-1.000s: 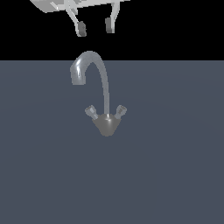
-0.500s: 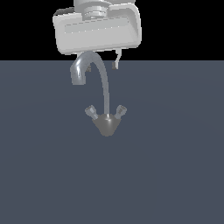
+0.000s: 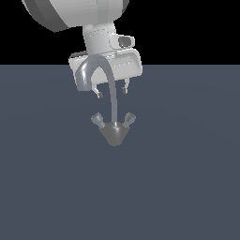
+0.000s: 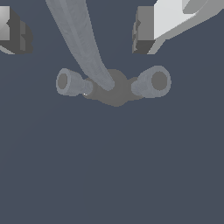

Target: Turn on the faucet by rotating a designated handle.

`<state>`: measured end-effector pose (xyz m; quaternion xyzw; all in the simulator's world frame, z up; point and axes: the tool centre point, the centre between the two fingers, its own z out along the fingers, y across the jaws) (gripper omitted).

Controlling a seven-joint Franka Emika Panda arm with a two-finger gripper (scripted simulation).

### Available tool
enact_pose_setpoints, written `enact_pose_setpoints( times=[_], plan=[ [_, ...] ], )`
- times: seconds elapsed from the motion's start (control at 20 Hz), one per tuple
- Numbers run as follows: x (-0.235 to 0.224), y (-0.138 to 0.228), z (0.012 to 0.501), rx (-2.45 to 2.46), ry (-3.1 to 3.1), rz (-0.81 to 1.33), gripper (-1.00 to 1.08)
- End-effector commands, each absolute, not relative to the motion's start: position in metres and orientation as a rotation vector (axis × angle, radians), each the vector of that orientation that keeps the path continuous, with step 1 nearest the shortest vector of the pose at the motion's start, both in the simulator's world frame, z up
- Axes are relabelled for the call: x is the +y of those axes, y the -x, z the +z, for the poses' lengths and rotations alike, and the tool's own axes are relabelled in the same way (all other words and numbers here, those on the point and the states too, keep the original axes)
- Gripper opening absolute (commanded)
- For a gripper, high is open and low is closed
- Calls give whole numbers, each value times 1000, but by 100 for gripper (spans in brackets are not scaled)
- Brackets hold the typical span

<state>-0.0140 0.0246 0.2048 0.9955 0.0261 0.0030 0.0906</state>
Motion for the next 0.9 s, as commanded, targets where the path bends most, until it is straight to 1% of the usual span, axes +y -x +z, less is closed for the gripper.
enact_pose_setpoints(
  times=[0.0, 0.05, 0.1, 0.15, 0.2, 0.25, 0.3, 0.35, 0.4, 0.45, 0.5, 0.55, 0.6, 0.65, 0.7, 0.75, 0.8, 0.85],
  plan=[
    [13, -17, 195, 228, -2904, 58, 39],
    [15, -18, 173, 232, -2904, 51, 70],
    [83, -15, 161, 365, -2939, 57, 48],
    [98, -14, 160, 413, -2950, 59, 48],
    [48, 20, 153, 433, -2895, -66, 67],
    [54, 17, 124, 443, -2863, -133, 67],
    [21, 12, 110, 479, -2844, -157, -29],
    [61, 8, 99, 572, -2843, -118, 37],
    [0, 4, 95, 438, -2877, -102, 42],
    [16, -20, 105, 298, -2894, -63, 20],
    [-6, -16, 114, 236, -2900, -46, 20],
    [28, -11, 109, 352, -2863, -21, -5],
    [-9, -25, 119, 322, -2865, 14, 40],
    [-7, -19, 114, 421, -2828, -59, 16],
    [-30, -23, 110, 356, -2809, 8, 52],
    [-40, -34, 120, 468, -2787, 34, 32],
    [-13, -26, 107, 542, -2797, 27, 51],
    [-1, -8, 93, 580, -2762, -6, -80]
  ],
)
